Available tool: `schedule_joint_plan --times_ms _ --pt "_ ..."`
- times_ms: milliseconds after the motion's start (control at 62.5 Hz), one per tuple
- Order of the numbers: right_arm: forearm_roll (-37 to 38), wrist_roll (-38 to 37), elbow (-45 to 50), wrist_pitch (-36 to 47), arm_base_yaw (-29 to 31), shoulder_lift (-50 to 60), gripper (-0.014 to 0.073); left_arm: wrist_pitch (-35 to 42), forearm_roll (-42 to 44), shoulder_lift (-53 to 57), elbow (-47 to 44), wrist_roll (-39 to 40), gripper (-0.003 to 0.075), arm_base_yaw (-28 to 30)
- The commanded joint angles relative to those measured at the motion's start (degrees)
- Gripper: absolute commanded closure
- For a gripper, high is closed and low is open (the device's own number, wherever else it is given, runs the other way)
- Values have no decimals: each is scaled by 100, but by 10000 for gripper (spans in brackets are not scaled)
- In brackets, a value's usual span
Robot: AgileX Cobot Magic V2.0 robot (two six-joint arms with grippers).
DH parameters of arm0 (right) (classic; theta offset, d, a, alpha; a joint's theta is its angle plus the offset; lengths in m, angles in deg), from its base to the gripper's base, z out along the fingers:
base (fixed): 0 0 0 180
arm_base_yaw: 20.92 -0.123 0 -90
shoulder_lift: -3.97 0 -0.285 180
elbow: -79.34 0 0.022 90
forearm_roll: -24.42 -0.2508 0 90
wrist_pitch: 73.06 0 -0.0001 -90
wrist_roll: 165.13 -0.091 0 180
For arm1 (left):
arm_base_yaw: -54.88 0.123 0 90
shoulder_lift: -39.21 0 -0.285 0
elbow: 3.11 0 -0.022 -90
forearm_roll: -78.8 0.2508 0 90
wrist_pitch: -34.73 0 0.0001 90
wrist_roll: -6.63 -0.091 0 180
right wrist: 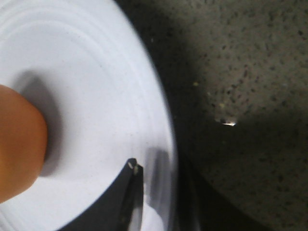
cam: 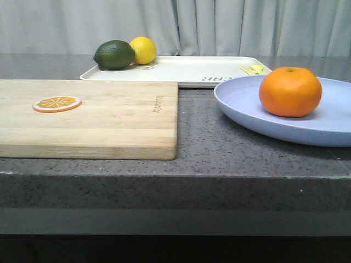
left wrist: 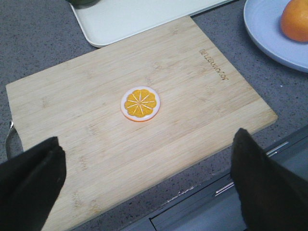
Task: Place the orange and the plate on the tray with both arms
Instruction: 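Grip the plate rim with the right gripper and lift the plate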
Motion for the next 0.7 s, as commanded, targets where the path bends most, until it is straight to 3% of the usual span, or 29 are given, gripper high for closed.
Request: schedule_joint_plan --times_ms 0,352,688 --pt "-275 87 -166 28 36 181 477 384 23 -8 138 58 47 29" --pt "-414 82 -180 -159 36 181 654 384 23 -8 138 58 47 29" --pt "-677 3 -1144 -1044 -50 181 652 384 23 -8 138 58 47 29"
